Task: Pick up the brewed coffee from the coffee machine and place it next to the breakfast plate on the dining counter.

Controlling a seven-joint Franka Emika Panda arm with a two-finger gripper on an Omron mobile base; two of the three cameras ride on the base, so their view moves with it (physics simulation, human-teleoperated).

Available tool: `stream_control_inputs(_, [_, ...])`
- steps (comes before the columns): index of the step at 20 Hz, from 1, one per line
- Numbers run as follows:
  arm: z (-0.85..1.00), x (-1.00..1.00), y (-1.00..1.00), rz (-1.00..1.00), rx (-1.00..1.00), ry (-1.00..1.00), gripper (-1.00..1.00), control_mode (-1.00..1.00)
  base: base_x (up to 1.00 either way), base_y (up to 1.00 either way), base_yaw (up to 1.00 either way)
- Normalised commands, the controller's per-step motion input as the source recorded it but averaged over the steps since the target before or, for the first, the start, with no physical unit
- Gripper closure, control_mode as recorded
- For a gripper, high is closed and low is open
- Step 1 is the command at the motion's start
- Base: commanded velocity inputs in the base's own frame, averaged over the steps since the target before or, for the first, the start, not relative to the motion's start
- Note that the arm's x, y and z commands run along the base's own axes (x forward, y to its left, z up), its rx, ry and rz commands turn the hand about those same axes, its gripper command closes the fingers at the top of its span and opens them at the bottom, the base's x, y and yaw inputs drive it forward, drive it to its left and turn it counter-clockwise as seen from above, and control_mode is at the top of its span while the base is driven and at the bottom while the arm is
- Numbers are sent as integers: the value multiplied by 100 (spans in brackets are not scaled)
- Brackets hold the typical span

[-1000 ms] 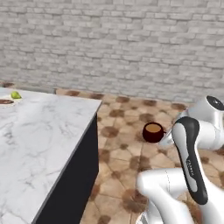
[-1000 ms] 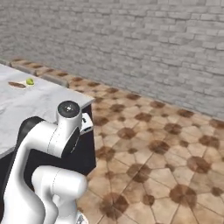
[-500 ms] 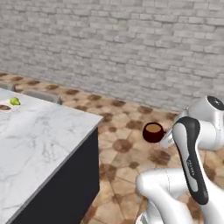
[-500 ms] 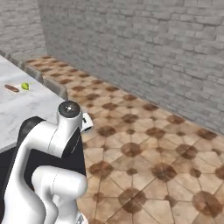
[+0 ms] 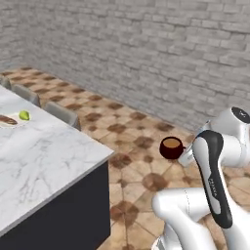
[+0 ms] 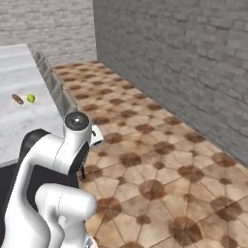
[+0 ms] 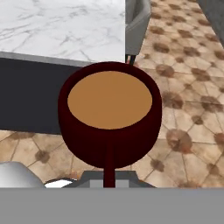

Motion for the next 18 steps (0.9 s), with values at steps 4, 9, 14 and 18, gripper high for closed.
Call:
stream_control_inputs(4, [0, 0, 0, 0, 0, 0, 100, 100, 97, -100, 50])
stream_control_inputs(9, [0, 0, 0, 0, 0, 0, 100, 100, 95, -98, 51])
stream_control_inputs(14, [0, 0, 0, 0, 0, 0, 100, 100, 94, -87, 56])
stream_control_inputs(18, [0, 0, 0, 0, 0, 0, 100, 100, 95, -80, 59])
